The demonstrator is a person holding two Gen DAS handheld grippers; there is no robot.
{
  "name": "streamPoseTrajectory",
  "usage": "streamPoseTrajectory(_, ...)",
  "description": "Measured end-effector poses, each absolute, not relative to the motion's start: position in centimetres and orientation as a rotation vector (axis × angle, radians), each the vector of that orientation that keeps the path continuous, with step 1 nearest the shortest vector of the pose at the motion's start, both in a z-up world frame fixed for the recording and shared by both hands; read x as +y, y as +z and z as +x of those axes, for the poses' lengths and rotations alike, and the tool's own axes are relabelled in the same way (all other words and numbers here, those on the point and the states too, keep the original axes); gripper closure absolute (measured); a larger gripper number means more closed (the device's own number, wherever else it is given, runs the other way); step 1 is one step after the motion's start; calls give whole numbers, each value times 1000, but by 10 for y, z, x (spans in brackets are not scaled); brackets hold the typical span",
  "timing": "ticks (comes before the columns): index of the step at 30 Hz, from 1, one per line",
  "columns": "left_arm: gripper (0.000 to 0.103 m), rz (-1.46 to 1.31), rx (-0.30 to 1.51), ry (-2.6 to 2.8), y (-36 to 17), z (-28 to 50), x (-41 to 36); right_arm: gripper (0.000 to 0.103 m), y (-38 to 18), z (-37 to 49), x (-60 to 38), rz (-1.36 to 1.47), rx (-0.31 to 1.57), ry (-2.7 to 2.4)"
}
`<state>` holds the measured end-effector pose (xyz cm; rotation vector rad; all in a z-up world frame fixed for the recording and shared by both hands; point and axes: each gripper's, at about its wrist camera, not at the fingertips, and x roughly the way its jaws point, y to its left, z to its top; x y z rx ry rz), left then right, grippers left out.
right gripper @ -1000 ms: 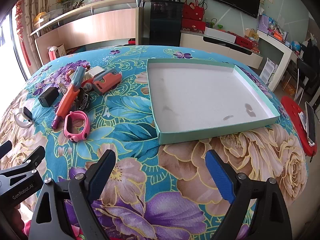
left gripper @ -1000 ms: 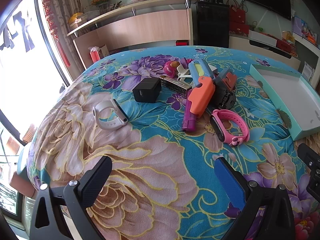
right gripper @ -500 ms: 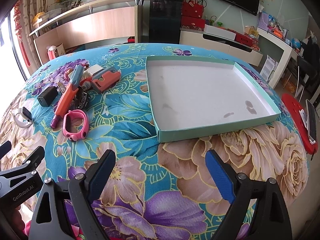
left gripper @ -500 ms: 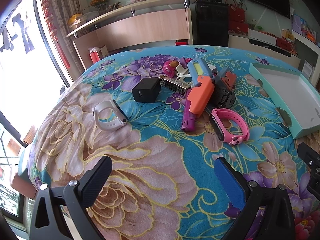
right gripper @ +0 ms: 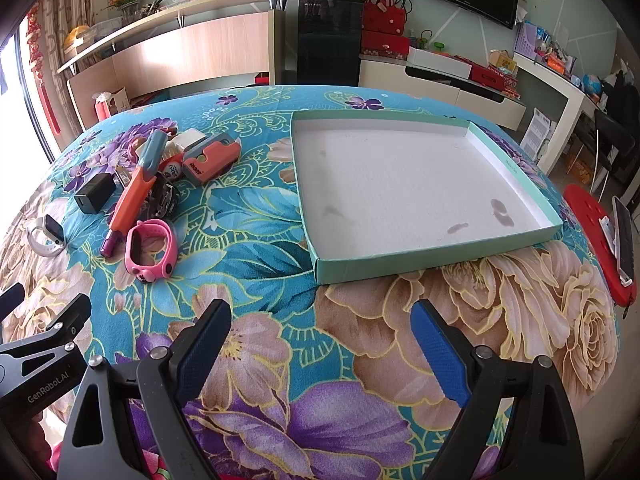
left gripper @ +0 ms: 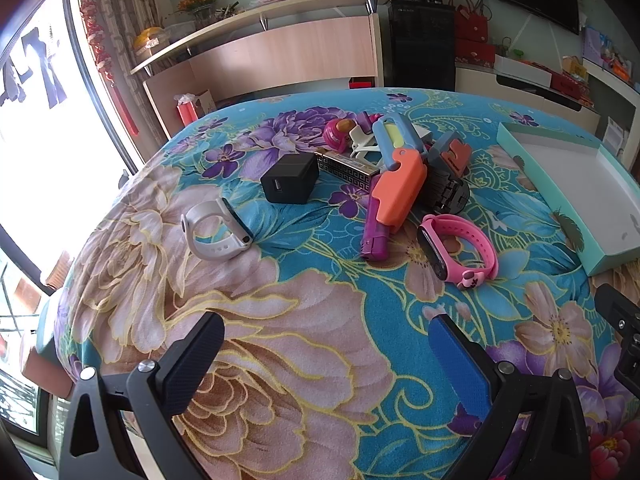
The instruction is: Organize rigid objects
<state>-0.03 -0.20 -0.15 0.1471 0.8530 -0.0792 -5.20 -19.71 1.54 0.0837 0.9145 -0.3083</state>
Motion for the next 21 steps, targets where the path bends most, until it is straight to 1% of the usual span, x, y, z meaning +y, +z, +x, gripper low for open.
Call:
streamPoseTrajectory(12,0,123,858,-80,-3,3,3,11,12,-48,-195,73,938,-307)
streamPoseTrajectory(17,0,9,882,-75,4,15,31,11,24,-39,-174,-9,921,-214)
streamPoseTrajectory(21,0,-43,905,-40,8,33,59,11,30,-20,-156,-5,942,-118)
